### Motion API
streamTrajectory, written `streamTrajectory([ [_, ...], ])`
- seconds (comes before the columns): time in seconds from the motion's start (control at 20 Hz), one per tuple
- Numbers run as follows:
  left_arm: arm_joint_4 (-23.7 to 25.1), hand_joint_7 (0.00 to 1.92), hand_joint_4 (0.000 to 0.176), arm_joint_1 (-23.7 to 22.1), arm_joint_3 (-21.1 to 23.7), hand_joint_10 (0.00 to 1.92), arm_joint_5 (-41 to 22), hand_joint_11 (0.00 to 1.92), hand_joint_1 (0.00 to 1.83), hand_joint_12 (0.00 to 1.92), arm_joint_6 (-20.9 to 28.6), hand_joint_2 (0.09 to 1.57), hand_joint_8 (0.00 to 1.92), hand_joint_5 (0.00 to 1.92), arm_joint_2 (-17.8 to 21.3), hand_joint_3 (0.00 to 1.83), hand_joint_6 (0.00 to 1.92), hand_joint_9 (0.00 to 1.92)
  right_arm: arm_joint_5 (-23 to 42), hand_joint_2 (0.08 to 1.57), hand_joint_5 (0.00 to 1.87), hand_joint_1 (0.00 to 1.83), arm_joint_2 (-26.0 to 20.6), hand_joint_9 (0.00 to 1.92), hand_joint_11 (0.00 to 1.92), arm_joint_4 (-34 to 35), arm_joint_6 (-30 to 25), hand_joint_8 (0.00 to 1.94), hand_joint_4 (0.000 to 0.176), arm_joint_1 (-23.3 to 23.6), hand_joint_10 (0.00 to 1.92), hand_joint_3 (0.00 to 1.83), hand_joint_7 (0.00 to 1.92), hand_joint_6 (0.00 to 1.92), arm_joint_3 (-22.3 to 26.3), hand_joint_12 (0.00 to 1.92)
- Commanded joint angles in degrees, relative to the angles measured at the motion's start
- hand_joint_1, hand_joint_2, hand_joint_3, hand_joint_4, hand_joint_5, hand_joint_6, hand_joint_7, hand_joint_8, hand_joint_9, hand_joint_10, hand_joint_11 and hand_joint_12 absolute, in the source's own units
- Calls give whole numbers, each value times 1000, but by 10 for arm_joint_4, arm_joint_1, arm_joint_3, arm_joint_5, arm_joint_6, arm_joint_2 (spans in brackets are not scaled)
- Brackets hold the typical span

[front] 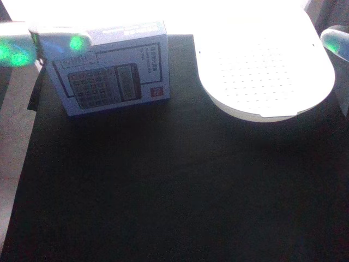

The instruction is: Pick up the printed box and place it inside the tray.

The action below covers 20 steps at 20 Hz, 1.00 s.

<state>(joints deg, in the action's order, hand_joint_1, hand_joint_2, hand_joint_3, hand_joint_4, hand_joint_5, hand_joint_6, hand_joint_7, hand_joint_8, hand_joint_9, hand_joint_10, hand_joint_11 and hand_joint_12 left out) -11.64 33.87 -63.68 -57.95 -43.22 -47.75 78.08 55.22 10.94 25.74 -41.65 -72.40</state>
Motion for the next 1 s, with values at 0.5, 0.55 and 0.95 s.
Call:
streamTrajectory([
  [0.5, 96, 78, 17, -113, -57, 0, 186, 0, 659, 260, 4, 770, 0, 0, -8, 0, 0, 71, 64, 792, 0, 860, 1, 0, 0, 8, -1, 2, 66, 8, 0, 76, 34, 0, -4, 0],
  [0.55, 104, 89, 27, -118, -59, 0, 202, 0, 564, 377, 4, 773, 0, 0, -9, 0, 0, 92, 64, 802, 0, 864, 1, 0, 0, 8, -1, 0, 56, 8, 0, 78, 31, 0, -4, 0],
  [0.95, 183, 105, 142, -179, -88, 1, 340, 0, 464, 372, 4, 748, 2, 0, -31, 6, 0, 109, 67, 790, 0, 907, 2, 0, 0, 8, -1, 6, 52, 9, 0, 50, 15, 0, -4, 0],
])
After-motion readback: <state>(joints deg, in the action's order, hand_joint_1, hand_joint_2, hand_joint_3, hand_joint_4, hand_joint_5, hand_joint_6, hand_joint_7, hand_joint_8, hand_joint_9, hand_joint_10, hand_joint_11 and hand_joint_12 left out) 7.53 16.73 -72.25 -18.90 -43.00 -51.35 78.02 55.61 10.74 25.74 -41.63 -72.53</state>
